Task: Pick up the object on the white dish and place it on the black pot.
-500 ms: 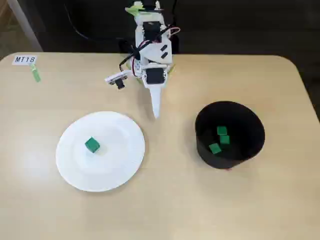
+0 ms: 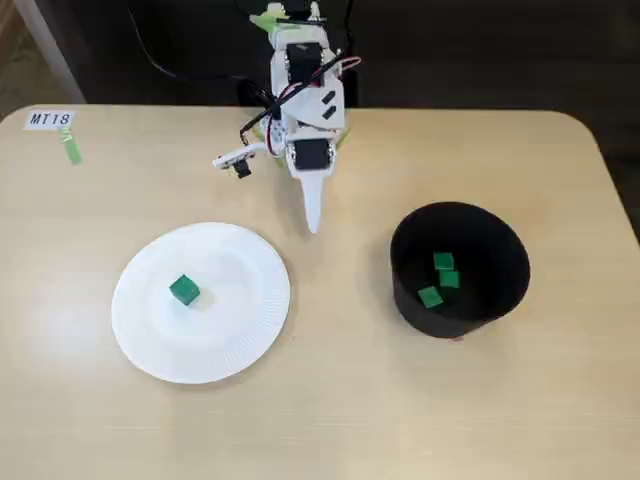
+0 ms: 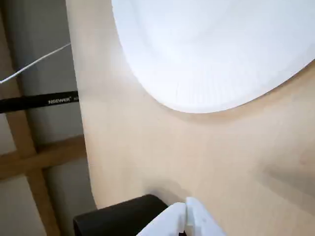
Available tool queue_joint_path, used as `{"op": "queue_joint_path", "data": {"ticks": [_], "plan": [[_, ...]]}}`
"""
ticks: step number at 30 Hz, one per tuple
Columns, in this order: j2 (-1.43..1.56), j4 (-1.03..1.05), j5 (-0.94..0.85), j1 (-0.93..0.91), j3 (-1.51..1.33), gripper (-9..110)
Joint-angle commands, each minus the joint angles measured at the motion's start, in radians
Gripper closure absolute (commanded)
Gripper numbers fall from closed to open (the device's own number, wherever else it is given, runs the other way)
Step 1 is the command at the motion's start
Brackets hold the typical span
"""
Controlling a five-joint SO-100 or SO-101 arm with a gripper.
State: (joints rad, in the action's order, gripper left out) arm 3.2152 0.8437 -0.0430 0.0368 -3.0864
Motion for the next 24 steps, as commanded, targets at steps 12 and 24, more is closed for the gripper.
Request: {"op": "queue_joint_path", "data": {"ticks": [12, 24], "plan": [[-0.624, 0.15, -0.034, 0.015, 0.695, 102], [-1.183, 0.445, -0.006, -0.051, 1.187, 102]]}}
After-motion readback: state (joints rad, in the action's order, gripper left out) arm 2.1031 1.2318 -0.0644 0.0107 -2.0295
